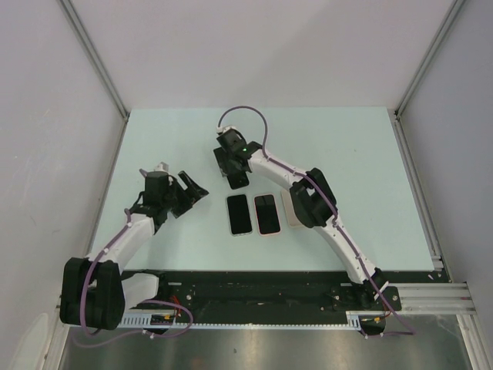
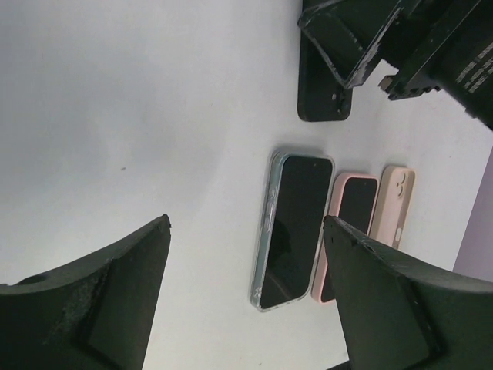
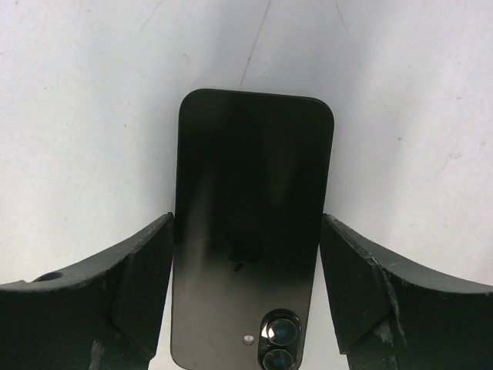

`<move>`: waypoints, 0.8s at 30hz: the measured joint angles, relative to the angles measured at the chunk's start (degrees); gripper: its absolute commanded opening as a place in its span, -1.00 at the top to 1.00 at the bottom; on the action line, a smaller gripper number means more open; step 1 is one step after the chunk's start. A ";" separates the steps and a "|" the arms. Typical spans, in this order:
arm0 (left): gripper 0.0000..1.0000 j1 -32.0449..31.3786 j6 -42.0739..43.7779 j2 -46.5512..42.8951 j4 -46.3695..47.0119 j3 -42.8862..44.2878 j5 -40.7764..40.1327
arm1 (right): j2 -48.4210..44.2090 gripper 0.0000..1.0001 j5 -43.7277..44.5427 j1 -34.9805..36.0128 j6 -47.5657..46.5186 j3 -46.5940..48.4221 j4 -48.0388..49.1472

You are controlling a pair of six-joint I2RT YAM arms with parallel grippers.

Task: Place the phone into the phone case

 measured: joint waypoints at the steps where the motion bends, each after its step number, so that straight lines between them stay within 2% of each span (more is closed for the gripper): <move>1: -0.69 0.02 -0.13 -0.39 -0.17 -0.70 0.11 | 0.11 -0.25 0.00 0.17 0.02 0.35 -0.11; 16: -0.62 2.16 -0.52 -2.14 -0.24 -7.56 0.74 | 0.87 -0.17 -2.19 5.55 4.09 1.86 0.13; 24: -0.60 3.32 -3.02 -4.04 2.12 -11.82 1.33 | 0.42 -0.16 -6.95 6.93 7.26 0.61 3.28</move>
